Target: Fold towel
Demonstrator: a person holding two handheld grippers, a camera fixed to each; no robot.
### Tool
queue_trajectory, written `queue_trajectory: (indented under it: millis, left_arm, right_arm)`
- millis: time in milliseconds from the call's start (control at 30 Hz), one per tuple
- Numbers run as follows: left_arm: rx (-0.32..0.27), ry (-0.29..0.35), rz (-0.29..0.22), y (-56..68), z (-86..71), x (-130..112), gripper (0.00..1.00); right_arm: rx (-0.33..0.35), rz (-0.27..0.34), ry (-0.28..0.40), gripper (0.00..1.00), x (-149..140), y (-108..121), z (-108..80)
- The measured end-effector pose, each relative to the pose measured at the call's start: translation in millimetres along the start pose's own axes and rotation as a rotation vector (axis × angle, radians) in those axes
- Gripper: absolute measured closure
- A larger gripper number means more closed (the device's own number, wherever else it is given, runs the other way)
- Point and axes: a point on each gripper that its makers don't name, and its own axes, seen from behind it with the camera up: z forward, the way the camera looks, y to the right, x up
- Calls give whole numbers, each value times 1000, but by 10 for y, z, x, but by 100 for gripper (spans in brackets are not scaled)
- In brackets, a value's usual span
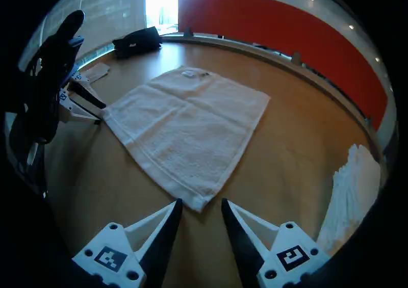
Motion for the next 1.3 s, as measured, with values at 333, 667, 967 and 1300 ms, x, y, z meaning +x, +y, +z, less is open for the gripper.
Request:
queue_trajectory:
  millis: [333,667,967,1300]
  left_arm:
    - [0,-18,20,26,17,26,48]
    - [8,-23,-2,-5,24,40,58]
    - [20,-32,-12,-33,19,29,70]
    - [18,-37,-15,-29,4,26,86]
  right_arm:
    - [6,6,-2,46,-16,-2,15]
    - [10,15,5,58,10,2,26]
    - [13,22,6,79,13,-5,28]
    - [11,29,8,89,35,-4,16]
